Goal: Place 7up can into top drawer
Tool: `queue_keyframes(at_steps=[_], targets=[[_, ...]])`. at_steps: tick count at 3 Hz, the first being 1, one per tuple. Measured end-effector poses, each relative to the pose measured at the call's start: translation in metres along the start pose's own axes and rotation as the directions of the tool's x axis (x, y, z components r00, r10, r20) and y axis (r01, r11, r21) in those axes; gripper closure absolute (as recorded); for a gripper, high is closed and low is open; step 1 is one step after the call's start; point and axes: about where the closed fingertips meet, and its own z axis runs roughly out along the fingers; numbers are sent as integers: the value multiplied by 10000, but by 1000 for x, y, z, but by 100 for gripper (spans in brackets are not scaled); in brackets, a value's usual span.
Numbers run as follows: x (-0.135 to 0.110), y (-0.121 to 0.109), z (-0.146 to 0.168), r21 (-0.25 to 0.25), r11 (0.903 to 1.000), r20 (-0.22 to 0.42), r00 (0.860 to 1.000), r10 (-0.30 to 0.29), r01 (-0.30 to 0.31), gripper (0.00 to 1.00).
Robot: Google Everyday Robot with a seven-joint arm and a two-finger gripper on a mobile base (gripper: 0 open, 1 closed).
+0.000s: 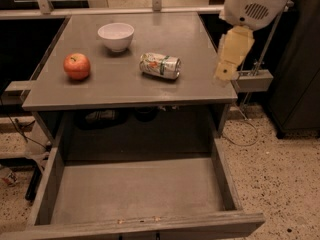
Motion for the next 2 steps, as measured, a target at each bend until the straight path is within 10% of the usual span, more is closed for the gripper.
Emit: queue_keyframes(at_steps=[2], targets=[[-81,-60,42,-661,9963,1046,9926,618,-551,0]])
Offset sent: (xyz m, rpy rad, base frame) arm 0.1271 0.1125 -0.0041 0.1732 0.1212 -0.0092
